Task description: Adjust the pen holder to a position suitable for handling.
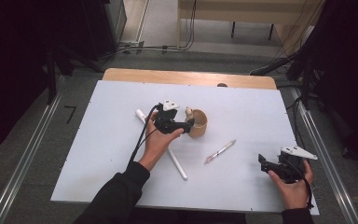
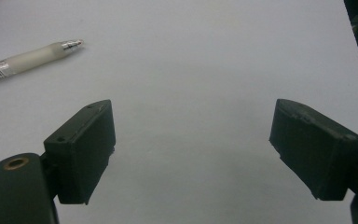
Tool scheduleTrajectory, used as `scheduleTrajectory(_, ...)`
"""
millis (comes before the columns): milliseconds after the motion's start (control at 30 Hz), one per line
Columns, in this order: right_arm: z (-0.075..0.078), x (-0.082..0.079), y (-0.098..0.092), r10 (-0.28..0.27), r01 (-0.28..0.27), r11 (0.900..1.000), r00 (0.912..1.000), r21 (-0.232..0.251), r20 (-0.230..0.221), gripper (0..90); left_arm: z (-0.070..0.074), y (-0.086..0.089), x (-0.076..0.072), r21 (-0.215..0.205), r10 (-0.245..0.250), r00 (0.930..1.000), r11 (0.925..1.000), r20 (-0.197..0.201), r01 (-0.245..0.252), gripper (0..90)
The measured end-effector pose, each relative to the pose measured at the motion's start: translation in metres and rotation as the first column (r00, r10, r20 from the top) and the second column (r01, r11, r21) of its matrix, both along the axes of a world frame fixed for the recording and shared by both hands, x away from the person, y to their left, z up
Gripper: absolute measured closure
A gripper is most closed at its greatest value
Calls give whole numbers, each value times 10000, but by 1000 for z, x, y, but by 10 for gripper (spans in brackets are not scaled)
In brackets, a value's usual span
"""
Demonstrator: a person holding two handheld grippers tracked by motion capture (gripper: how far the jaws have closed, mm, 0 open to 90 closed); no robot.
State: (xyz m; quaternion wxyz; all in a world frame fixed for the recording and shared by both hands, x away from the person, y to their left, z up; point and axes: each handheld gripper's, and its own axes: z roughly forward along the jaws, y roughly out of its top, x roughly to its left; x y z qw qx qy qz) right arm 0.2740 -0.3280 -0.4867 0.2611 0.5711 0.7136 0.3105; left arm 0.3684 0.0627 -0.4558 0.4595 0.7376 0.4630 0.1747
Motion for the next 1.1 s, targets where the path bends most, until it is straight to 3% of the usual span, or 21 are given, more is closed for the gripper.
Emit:
scheduleTrajectory(233, 0, 1, 2, 8, -8, 10000, 10000, 3, 10, 127, -3, 17, -13, -4, 404, 9990, 9992, -203, -404, 155)
scheduleTrajectory(500, -1, 1, 1, -22, 22, 10000, 10000, -27, -7, 127, -4, 40, -28, -138, 827, 9966, 9965, -53, -828, 130)
scheduleTrajectory(867, -1, 1, 2, -55, 55, 10000, 10000, -38, -68, 127, -11, 66, -28, 24, 1727, 9846, 9850, -267, -1727, 116)
scheduleTrajectory(1100, -1, 1, 3, -24, 24, 10000, 10000, -39, -56, 127, -17, 79, -27, 196, 2378, 9707, 9713, -358, -2372, 111)
